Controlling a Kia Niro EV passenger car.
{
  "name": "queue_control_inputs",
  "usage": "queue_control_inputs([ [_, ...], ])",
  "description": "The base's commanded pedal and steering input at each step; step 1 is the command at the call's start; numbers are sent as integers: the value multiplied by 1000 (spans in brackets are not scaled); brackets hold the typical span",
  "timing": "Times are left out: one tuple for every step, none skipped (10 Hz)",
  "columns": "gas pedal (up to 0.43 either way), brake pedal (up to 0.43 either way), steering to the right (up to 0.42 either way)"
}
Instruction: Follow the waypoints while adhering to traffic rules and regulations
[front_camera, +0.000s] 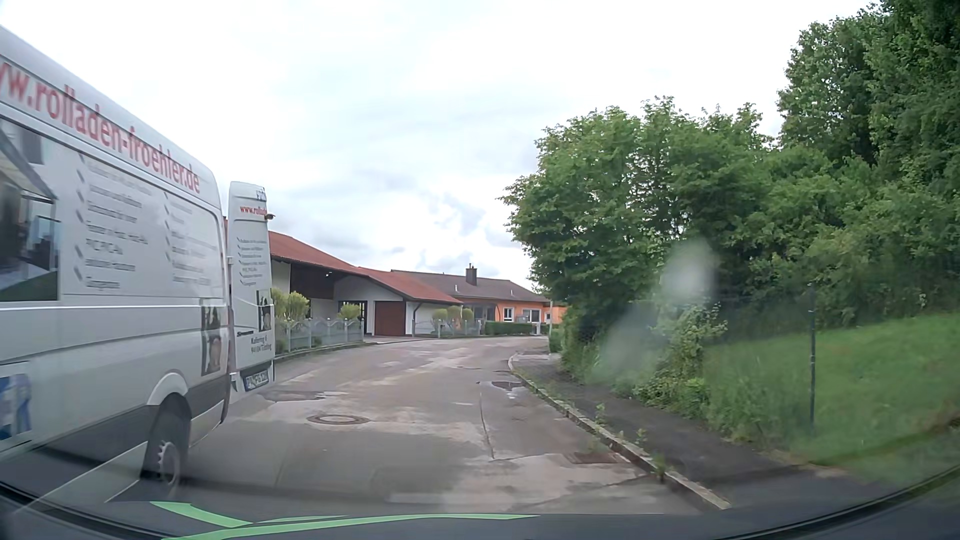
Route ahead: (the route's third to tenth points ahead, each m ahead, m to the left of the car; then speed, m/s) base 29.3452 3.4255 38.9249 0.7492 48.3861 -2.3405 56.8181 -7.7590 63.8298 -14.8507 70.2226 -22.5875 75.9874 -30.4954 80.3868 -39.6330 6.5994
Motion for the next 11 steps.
queue_control_inputs([
  [157, 0, -50],
  [177, 0, -47],
  [197, 0, -45],
  [220, 0, -44],
  [228, 0, -41],
  [240, 0, -40],
  [240, 0, -38],
  [240, 0, -35],
  [240, 0, -33],
  [240, 0, -26],
  [240, 0, -20],
])
